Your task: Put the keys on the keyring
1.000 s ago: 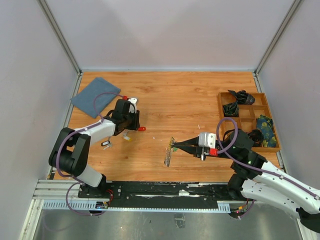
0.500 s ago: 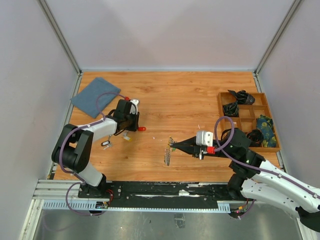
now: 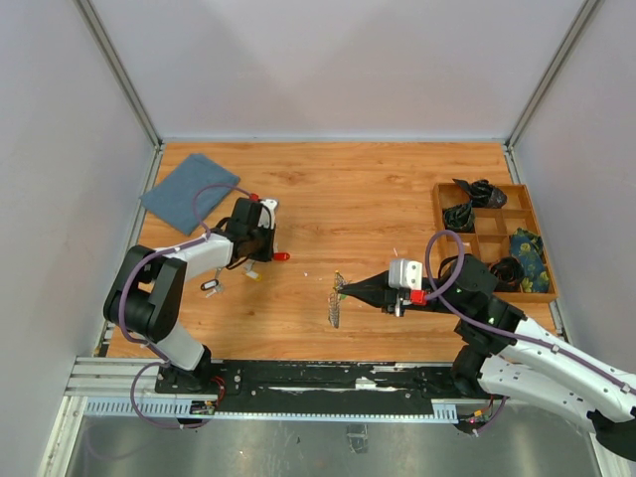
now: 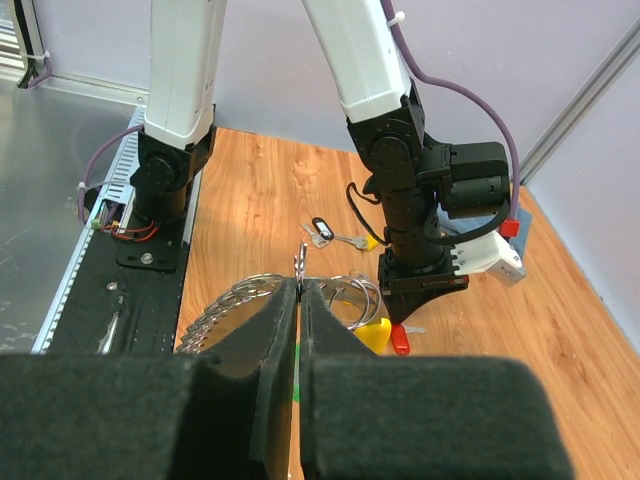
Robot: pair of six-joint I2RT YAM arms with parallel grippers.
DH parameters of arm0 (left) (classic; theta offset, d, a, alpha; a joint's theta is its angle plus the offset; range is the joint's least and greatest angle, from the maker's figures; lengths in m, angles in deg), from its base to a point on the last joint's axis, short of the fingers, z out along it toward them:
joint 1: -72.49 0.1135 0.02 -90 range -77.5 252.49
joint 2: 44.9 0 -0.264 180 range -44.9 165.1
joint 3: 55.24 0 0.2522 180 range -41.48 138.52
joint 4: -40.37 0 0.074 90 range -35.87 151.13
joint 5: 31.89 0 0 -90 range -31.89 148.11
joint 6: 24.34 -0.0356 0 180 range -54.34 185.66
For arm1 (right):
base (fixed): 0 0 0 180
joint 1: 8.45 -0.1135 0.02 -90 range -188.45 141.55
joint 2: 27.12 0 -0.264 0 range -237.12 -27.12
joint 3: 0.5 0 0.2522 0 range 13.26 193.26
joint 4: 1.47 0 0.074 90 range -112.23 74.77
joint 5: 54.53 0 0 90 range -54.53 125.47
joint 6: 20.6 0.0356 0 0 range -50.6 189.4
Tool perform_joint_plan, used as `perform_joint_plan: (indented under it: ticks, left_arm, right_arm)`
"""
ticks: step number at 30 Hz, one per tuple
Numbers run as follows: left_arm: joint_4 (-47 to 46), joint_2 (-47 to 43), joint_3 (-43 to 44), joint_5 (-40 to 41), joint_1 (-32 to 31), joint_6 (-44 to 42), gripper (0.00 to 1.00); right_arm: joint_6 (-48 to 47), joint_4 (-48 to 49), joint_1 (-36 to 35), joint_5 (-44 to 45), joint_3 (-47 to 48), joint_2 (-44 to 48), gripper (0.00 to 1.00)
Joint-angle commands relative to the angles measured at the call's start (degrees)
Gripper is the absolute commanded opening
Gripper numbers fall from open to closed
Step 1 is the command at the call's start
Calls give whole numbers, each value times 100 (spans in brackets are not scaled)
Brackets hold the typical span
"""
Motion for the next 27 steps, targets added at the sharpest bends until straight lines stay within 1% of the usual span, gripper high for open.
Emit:
perform_joint_plan:
  ticks: [1,4,5,7,10,13,18,20,22,24,27]
  left_arm:
    - [38,75,142,-79,43,-67,9]
    - [59,5,141,-80,39,-64,1]
    - [68,-50,142,-86,42,-52,1]
    - [64,-233,129,-138,39,-49,1]
    - [17,-617,79,-382,30,-36,1]
    - [50,-1043,58,-519,-34,-26,1]
    - [407,-1700,274,-389,-426,-80,1]
    - [472,-2027,323,-430,-574,-105,0]
    - [483,-2428,341,-505,-751,-186,0]
    - [463,-2833,367,-610,-971,-297,0]
    - [382,-3418,444,-853,-1262,-571,0]
  right_arm:
    - [91,146,83,-43,130,28,3]
    - [79,62,83,172,163,8,2]
    - [135,-121,82,376,227,-22,1]
    - [149,-867,84,762,567,-189,1]
    - [257,-1892,84,1077,1213,-471,1]
    - [506,-2415,88,1049,1528,-761,1]
    - [770,-2863,93,436,1871,-1187,1]
    - [777,-2924,93,358,1948,-1185,1]
    - [833,-3059,93,622,2031,-1160,1]
    - [768,-3272,116,671,2147,-1153,1]
    - [792,-3335,228,380,2254,-1134,1]
